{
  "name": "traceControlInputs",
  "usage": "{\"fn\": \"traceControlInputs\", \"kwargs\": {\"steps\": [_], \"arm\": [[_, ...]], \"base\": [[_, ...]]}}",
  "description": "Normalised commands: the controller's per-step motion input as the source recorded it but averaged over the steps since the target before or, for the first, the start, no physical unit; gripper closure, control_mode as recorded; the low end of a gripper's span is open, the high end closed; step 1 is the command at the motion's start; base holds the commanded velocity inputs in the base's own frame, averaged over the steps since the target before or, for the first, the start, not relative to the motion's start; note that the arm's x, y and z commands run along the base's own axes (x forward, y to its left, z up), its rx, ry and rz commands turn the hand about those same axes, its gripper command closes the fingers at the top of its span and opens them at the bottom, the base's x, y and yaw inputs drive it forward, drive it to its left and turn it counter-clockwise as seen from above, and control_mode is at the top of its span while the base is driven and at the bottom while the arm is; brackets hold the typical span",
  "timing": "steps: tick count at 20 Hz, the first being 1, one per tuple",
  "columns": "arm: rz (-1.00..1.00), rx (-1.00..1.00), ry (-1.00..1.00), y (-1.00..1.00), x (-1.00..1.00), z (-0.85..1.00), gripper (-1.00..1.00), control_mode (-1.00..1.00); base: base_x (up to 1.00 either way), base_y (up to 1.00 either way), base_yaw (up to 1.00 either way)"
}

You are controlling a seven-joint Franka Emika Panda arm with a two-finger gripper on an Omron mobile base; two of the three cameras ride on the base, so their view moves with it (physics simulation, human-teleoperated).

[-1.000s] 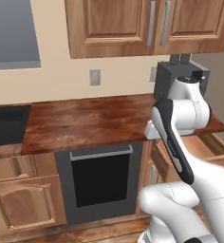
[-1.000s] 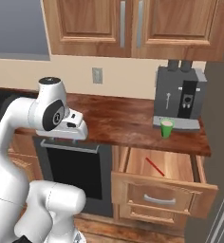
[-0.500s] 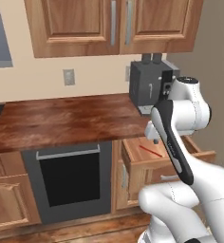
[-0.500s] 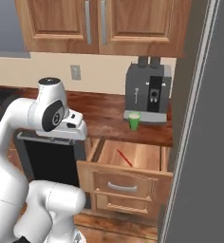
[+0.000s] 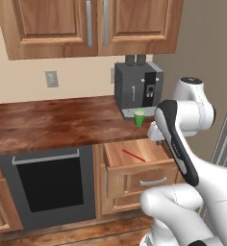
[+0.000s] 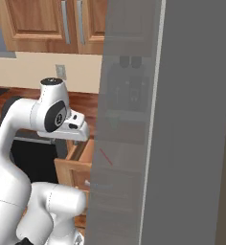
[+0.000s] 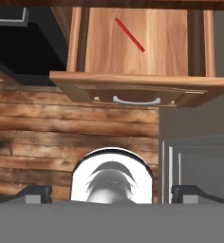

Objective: Pick up the straw from the right drawer and put it inside the smoothie cup.

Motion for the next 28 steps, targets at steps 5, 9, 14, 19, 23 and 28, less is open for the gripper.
{"fn": "traceControlInputs", "kwargs": {"steps": [5, 9, 14, 19, 23, 28], "arm": [[0.0, 0.0, 0.0, 0.0, 0.0, 0.0, -1.0, 1.0], [-0.01, 0.0, 0.0, 0.0, 0.0, -0.01, -1.0, -1.0], [-0.04, 0.0, 0.0, 0.0, 0.04, -0.15, -1.0, -1.0], [-0.05, 0.0, 0.0, 0.0, 0.24, -0.33, -1.0, -1.0], [-0.04, 0.0, 0.0, 0.0, 0.34, -0.41, -1.0, -1.0], [-0.01, 0.0, 0.0, 0.0, 0.42, -0.39, -1.0, -1.0]], "base": [[0.0, -0.05, 0.0], [0.0, 0.0, 0.0], [0.0, 0.0, 0.0], [0.0, 0.0, 0.0], [0.0, 0.0, 0.0], [0.0, 0.0, 0.0]]}}
